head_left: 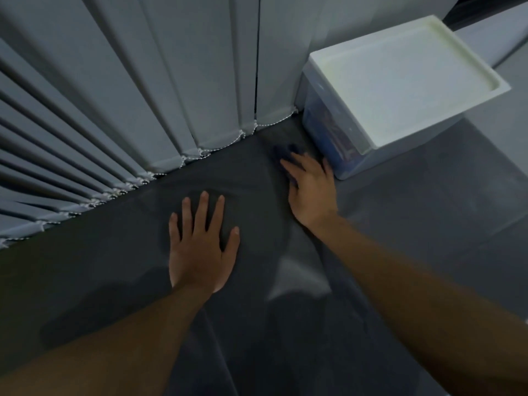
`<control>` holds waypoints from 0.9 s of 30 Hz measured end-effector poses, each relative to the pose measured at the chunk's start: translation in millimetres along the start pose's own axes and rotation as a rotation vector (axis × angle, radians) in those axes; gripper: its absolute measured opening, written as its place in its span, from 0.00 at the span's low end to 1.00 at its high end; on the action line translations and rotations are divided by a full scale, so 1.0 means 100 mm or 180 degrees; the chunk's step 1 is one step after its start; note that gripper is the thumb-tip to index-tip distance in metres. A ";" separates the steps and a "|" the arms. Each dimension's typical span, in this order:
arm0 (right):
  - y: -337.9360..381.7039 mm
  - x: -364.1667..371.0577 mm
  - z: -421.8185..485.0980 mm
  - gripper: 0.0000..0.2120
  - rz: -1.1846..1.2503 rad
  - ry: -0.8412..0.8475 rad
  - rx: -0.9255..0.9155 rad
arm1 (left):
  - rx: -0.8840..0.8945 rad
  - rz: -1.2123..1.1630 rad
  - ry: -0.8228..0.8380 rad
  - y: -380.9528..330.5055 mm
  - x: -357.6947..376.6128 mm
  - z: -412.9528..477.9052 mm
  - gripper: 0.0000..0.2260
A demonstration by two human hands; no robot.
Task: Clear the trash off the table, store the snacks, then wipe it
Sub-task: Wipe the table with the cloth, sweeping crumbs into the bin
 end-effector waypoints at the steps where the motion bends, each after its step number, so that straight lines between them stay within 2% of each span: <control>1: 0.01 -0.01 -0.10 0.20 -0.0001 -0.0153 0.0199 | -0.0001 -0.0008 -0.0005 0.00 0.00 0.00 0.30; 3: 0.15 0.05 -0.40 0.23 0.0060 -0.0123 0.0146 | -0.0004 -0.0018 0.0004 0.00 -0.01 -0.01 0.30; 6: 0.32 0.12 -0.92 0.22 0.0350 0.0368 -0.0759 | 0.0003 -0.0048 0.0012 -0.01 -0.03 -0.01 0.30; 8: 0.19 0.00 -1.05 0.22 0.0263 0.0508 -0.1107 | 0.0024 -0.0076 -0.0020 -0.03 -0.05 -0.03 0.29; 10: -0.09 -0.17 -1.00 0.22 0.0074 0.0353 -0.0727 | 0.0125 -0.0119 -0.0091 -0.07 -0.09 -0.07 0.28; 13: -0.39 -0.38 -1.10 0.23 0.0104 -0.0145 0.0421 | 0.0367 -0.0221 -0.0196 -0.16 -0.15 -0.14 0.25; 14: -0.36 -0.39 -1.22 0.23 0.0135 -0.0235 0.0508 | 0.0463 -0.0230 -0.0235 -0.19 -0.17 -0.15 0.25; 16: -0.19 -0.34 -1.55 0.24 0.0167 -0.0087 0.0056 | 0.0673 -0.0209 -0.0289 -0.27 -0.23 -0.18 0.24; 19: -0.01 -0.29 -2.11 0.20 0.0239 0.0516 -0.1097 | 0.0770 -0.0218 -0.0189 -0.42 -0.27 -0.20 0.25; 21: -0.16 -0.41 -2.23 0.21 0.0052 0.0644 -0.1337 | 0.0723 -0.0270 -0.0041 -0.56 -0.23 -0.26 0.25; 23: -0.47 -0.64 -2.17 0.21 -0.0117 0.0230 -0.0784 | 0.0670 -0.0295 0.0040 -0.71 -0.19 -0.32 0.25; 25: -0.78 -0.89 -2.19 0.19 -0.0004 -0.0365 0.0266 | 0.0734 -0.0284 0.0065 -0.90 -0.19 -0.38 0.26; 26: -0.84 -0.93 -2.25 0.19 0.0090 -0.0545 0.0576 | 0.0814 -0.0273 0.0068 -1.00 -0.19 -0.41 0.27; 27: -0.81 -0.91 -2.32 0.20 0.0141 -0.0600 0.0604 | 0.0873 -0.0269 0.0073 -1.10 -0.19 -0.44 0.27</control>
Point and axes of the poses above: each hand's wrist, its own z-axis towards the middle knuckle, its own x-axis out of the palm, y = z × x, the point moved 7 cm from there along z, towards the middle knuckle, and after that the axes turned 8 degrees about z, right-handed, at the moved point
